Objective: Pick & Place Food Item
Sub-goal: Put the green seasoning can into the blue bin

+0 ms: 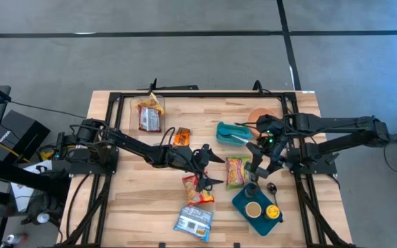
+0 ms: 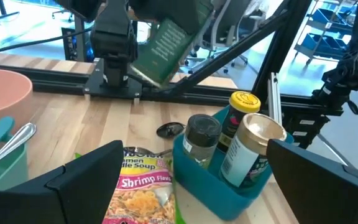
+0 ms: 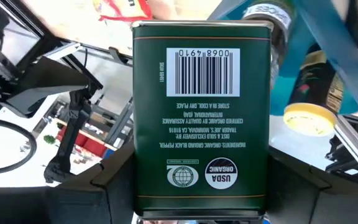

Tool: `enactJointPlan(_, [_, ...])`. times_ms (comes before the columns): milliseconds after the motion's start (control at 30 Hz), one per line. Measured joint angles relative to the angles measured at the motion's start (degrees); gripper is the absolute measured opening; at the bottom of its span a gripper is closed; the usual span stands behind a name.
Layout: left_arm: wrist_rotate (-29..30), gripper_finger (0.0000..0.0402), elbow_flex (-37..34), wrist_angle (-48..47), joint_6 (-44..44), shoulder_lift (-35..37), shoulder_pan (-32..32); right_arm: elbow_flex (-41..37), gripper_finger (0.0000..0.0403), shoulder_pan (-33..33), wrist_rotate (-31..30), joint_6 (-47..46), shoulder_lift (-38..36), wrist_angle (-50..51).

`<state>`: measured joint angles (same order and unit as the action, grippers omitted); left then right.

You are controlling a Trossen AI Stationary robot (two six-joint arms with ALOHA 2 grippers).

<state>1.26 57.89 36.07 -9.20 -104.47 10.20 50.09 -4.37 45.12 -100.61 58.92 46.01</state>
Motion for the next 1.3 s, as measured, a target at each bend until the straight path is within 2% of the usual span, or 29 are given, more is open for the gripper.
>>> enactJointPlan(200, [-0.1,0.039,0.0,1.0,16.8,0.0,-1.4,0.0,0.0255,1.0,3.2,2.3,3.9,-3.1])
enactJointPlan(300, [-0.2,0.039,0.0,1.8,21.8,0.0,-2.5,0.0,0.0255,1.0,4.4,3.2,5.5,-3.6])
enactJointPlan(367, [-2.4,0.039,0.0,1.8,23.8,0.0,-3.3,0.0,0.0255,1.0,5.6,3.2,6.7,-4.9])
enactJointPlan(467, [-6.0,0.039,0.0,3.8,23.8,0.0,-4.3,0.0,0.0255,0.9,8.1,3.8,8.2,-7.9])
enactJointPlan(600, [-6.2,0.039,0.0,5.2,19.4,0.0,-4.5,0.0,0.0255,0.9,9.0,5.2,9.7,-11.6])
enactJointPlan(867, [-6.0,0.039,0.0,4.9,15.6,0.0,-4.2,0.0,0.0255,-1.2,8.9,8.0,10.6,-12.3])
enactJointPlan(1300, [-5.8,0.039,0.0,7.2,18.1,0.0,-3.9,0.0,0.0255,-2.6,8.6,9.6,10.8,-13.8])
